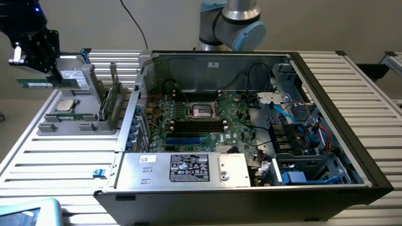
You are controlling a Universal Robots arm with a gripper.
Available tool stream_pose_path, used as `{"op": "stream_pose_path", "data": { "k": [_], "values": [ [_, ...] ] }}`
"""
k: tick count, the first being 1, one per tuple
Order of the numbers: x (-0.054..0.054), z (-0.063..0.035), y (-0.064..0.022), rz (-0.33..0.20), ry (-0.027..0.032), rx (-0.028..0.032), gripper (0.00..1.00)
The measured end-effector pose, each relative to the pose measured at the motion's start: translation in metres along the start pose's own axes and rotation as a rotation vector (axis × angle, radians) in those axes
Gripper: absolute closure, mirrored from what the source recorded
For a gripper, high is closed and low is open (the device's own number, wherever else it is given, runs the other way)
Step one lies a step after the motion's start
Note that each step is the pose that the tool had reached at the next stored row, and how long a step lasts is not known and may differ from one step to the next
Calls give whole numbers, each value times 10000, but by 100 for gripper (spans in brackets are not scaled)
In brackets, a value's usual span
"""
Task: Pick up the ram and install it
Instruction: 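Pick up the ram and move it above insertion slot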
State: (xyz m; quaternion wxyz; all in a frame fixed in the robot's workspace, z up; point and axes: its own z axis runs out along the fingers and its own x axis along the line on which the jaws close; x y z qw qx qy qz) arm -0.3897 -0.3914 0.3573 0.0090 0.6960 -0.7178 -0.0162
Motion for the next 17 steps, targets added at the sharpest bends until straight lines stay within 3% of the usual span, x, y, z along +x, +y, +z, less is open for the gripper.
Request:
{"op": "stream_pose_path", "data": {
  "k": [6,14,17],
  "values": [
    [-10,-155,-254,0,-1,-1,87],
    [-22,-450,-557,0,0,-7,87],
    [-26,-505,-677,-2,-2,-8,87]
  ]
}}
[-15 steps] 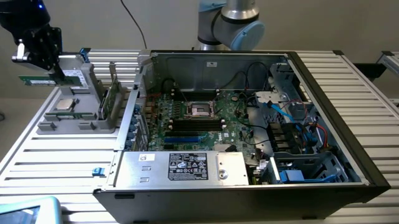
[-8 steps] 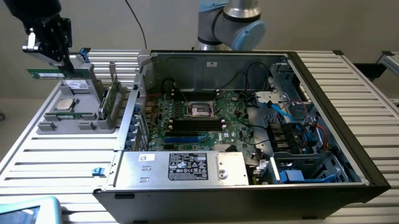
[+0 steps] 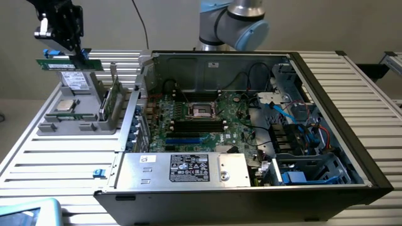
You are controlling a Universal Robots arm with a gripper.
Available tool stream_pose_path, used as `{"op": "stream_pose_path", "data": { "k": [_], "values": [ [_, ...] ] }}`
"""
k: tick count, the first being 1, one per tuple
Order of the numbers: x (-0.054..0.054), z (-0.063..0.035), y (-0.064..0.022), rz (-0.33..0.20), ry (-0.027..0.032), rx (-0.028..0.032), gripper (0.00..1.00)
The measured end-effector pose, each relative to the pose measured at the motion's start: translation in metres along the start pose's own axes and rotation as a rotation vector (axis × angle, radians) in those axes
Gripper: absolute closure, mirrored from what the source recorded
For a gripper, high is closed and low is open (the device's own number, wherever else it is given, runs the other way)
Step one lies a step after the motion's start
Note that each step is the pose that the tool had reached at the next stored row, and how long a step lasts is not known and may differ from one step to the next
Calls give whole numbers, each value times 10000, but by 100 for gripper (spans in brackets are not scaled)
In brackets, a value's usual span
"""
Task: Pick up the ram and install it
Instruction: 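Pick up the ram and move it above insertion slot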
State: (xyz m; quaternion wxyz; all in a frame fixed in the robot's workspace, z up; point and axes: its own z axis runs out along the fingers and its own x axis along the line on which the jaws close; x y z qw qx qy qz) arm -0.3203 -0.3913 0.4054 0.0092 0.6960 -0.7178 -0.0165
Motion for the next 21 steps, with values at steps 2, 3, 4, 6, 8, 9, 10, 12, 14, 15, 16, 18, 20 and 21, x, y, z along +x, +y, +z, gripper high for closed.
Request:
{"op": "stream_pose_path", "data": {
  "k": [2,3,4,6,8,9,10,12,14,15,16,18,20,21],
  "values": [
    [-3,-18,-91,-5,-1,-1,87],
    [-4,-24,-136,-8,-3,-1,87],
    [-6,-28,-181,-9,-4,0,87],
    [-9,-37,-268,-13,-7,-1,87],
    [-11,-42,-345,-18,-11,-1,87],
    [-12,-43,-383,-18,-13,4,87],
    [-13,-45,-419,-17,-14,12,87],
    [-16,-48,-494,-17,-13,26,87],
    [-18,-51,-571,-18,-13,37,87],
    [-19,-52,-609,-18,-14,42,87],
    [-21,-53,-652,-18,-14,46,87],
    [-23,-56,-729,-19,-14,52,87],
    [-25,-59,-806,-22,-15,55,87],
    [-26,-60,-844,-25,-13,56,87]
  ]
}}
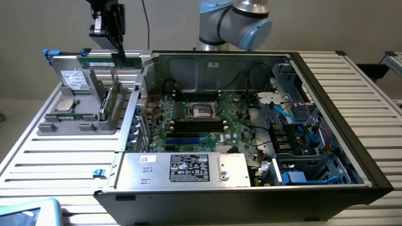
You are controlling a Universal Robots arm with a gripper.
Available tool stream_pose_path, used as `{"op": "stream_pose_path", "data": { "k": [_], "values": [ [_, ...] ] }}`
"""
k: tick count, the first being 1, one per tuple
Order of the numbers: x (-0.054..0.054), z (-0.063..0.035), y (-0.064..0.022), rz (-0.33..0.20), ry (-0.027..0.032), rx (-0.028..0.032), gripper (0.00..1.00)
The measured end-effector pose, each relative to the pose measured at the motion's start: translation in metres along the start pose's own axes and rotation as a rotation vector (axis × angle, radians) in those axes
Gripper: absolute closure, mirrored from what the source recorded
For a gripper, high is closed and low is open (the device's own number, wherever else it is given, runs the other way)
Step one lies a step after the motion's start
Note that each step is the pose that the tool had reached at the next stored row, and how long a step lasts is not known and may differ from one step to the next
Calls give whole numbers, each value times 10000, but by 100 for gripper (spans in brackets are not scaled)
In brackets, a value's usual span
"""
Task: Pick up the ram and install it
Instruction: 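Pick up the ram and move it above insertion slot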
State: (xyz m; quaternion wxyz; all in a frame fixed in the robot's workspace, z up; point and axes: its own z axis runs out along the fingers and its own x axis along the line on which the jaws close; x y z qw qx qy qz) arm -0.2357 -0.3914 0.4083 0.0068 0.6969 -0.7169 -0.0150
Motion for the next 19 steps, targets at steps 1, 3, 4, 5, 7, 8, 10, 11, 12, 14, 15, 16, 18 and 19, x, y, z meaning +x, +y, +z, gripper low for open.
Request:
{"op": "stream_pose_path", "data": {
  "k": [1,3,4,5,7,8,10,11,12,14,15,16,18,19],
  "values": [
    [-1,-1,-38,-2,0,1,87],
    [-4,-4,-118,-6,0,0,87],
    [-5,-5,-163,-8,0,1,87],
    [-6,-6,-208,-9,0,0,87],
    [-9,-9,-297,-12,0,1,87],
    [-10,-11,-342,-14,1,0,87],
    [-13,-13,-435,-17,-1,1,87],
    [-14,-14,-478,-19,0,1,87],
    [-16,-16,-523,-21,0,1,87],
    [-19,-19,-616,-24,1,0,87],
    [-20,-20,-662,-25,1,0,87],
    [-21,-21,-707,-27,0,1,87],
    [-25,-23,-797,-28,0,1,87],
    [-26,-24,-842,-28,0,1,87]
  ]
}}
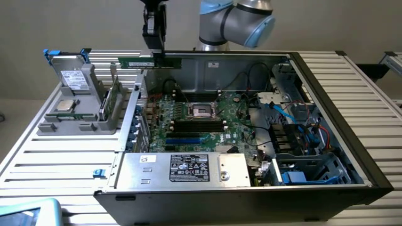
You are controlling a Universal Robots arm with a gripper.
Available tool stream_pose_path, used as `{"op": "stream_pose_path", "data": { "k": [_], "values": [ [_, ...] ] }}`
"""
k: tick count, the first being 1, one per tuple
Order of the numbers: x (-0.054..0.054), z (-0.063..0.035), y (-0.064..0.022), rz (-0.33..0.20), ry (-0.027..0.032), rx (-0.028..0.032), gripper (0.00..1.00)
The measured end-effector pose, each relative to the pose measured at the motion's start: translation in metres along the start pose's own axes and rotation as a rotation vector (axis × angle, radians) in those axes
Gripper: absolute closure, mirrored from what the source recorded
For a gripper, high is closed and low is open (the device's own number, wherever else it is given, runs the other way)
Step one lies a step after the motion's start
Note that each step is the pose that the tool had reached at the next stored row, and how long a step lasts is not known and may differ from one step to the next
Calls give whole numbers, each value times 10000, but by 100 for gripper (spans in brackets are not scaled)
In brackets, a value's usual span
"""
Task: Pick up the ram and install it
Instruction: 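Pick up the ram and move it above insertion slot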
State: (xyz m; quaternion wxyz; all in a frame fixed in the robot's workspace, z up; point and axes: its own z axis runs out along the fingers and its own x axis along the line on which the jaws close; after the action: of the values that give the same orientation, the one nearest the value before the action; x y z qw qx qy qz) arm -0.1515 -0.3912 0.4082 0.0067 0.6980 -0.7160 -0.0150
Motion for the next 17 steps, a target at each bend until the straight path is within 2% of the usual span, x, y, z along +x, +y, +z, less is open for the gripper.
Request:
{"op": "stream_pose_path", "data": {
  "k": [12,17],
  "values": [
    [-62,31,-547,-4,1,-1,87],
    [-155,74,-706,-5,2,17,87]
  ]
}}
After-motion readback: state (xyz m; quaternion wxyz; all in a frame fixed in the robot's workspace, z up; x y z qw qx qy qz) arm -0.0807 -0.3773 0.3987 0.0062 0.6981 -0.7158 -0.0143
